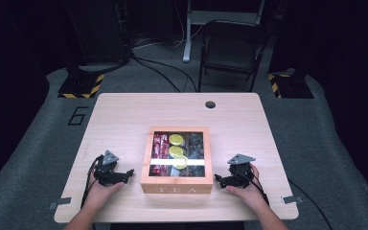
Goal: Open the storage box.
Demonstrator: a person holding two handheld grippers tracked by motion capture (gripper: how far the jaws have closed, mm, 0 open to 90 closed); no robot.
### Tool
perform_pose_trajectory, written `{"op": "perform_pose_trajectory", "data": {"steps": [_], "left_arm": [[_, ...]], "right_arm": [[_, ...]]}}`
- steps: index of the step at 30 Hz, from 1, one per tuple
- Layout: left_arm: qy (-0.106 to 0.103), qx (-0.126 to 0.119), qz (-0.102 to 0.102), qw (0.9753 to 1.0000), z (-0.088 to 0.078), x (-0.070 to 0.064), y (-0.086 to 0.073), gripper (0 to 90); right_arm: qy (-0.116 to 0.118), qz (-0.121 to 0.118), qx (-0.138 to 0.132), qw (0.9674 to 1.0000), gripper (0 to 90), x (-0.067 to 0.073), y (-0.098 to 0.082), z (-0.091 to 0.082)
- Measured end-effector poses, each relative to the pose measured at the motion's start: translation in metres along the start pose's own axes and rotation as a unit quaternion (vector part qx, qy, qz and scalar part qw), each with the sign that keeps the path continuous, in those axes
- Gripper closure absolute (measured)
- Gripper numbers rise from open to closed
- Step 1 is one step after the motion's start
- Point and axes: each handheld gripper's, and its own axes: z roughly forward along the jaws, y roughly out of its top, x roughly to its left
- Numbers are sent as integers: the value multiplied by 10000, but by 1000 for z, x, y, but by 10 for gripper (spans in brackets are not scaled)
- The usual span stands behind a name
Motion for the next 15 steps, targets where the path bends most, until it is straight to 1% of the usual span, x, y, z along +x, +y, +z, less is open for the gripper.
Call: {"op": "perform_pose_trajectory", "data": {"steps": [8,11,12,15], "left_arm": [[10,-20,-3,10000,0,0,0,114],[1,-15,-11,10000,0,0,0,115],[25,-41,-20,10000,1,0,0,115],[25,-39,-25,10000,0,0,0,117]], "right_arm": [[-8,10,-7,10000,55,0,0,0],[30,-70,12,10000,56,0,0,0],[32,-35,11,10000,56,0,0,0],[60,-67,-7,10000,61,1,0,0]]}}
